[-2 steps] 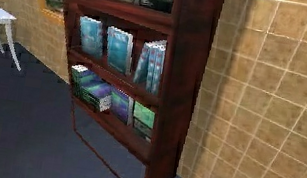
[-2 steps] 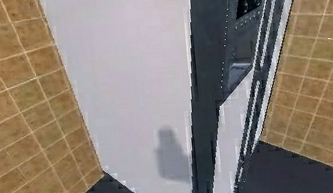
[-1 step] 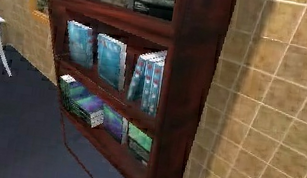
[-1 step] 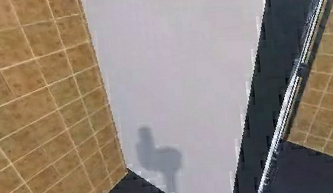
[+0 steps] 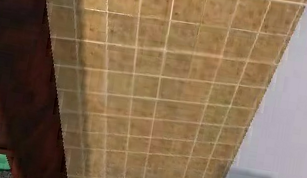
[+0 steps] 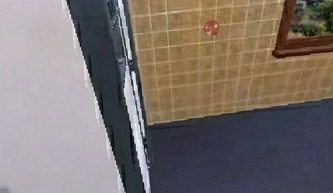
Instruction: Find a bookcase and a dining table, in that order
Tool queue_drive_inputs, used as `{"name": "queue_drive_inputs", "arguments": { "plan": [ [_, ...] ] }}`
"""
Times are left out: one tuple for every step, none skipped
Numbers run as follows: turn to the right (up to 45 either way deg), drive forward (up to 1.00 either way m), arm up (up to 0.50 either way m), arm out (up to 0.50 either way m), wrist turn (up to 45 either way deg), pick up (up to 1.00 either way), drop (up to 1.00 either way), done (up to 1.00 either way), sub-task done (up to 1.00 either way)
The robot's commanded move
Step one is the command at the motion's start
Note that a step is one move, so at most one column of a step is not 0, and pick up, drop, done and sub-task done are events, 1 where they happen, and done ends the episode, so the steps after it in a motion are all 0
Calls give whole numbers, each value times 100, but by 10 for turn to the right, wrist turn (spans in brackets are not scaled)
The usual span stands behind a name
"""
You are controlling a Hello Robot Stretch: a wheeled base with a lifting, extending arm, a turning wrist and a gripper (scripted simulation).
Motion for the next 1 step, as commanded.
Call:
{"name": "queue_drive_inputs", "arguments": {
  "plan": [
    [450,0,0,0,0,0,0,0,0]
  ]
}}
